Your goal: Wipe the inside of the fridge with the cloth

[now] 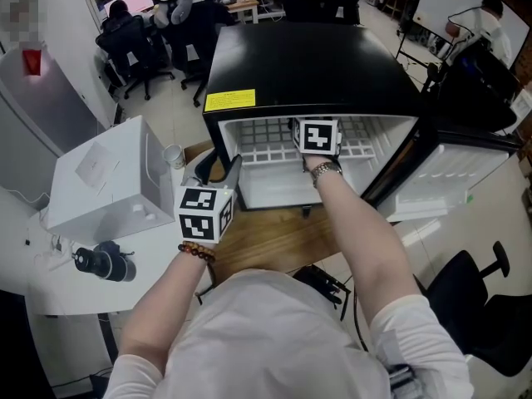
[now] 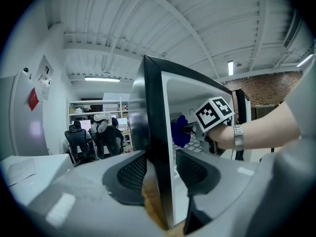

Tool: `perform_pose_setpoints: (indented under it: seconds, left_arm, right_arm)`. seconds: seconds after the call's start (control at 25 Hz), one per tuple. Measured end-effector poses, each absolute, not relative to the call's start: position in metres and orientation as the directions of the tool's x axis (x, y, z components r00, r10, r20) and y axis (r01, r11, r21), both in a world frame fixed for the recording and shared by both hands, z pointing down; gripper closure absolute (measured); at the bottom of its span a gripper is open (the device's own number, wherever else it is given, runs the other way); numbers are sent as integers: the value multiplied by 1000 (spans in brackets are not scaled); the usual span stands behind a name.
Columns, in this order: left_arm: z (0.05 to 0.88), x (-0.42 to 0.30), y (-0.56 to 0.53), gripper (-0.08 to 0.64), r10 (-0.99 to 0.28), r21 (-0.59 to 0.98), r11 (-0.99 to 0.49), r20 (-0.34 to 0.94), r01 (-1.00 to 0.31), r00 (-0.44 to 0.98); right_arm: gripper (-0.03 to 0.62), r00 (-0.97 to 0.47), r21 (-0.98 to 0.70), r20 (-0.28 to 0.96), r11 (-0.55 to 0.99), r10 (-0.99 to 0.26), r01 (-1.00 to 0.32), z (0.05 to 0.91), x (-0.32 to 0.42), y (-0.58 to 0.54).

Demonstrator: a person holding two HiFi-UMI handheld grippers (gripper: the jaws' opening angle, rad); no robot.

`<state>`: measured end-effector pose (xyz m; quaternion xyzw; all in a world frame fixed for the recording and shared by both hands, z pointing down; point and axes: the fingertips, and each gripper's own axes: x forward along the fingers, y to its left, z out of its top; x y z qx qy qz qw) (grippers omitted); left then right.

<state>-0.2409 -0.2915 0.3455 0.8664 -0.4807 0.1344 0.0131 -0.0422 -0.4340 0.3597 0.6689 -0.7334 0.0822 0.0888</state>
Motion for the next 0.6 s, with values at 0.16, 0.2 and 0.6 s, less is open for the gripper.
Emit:
perform_pose_setpoints:
  seconds: [0.16, 0.2, 0.6]
  left_arm:
    - [346, -241, -291, 377, -835, -105, -528, 247, -843, 492]
    - [345, -241, -292, 377, -839, -105, -521, 244, -847, 486]
    - [344, -242, -296, 377, -873, -94, -458, 234, -884, 427]
  right_arm:
    - [474, -67, 0, 275, 70, -959, -998, 369, -25, -433]
    - [474, -67, 0, 276, 70, -959, -998, 369, -22, -434]
    - [474, -92, 0, 281, 96, -955, -995, 367, 1, -433]
